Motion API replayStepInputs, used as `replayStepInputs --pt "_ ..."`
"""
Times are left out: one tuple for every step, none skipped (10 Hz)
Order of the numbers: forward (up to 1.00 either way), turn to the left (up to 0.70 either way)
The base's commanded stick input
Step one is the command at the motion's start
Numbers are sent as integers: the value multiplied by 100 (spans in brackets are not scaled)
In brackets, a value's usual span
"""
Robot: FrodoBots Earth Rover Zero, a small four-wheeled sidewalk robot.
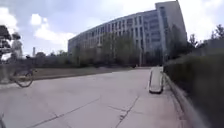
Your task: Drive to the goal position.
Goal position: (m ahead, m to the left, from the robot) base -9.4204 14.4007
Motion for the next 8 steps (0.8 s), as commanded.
replayStepInputs --pt "70 35" --pt "70 35" --pt "70 35" --pt "70 35" --pt "70 35" --pt "70 35" --pt "70 35" --pt "70 35"
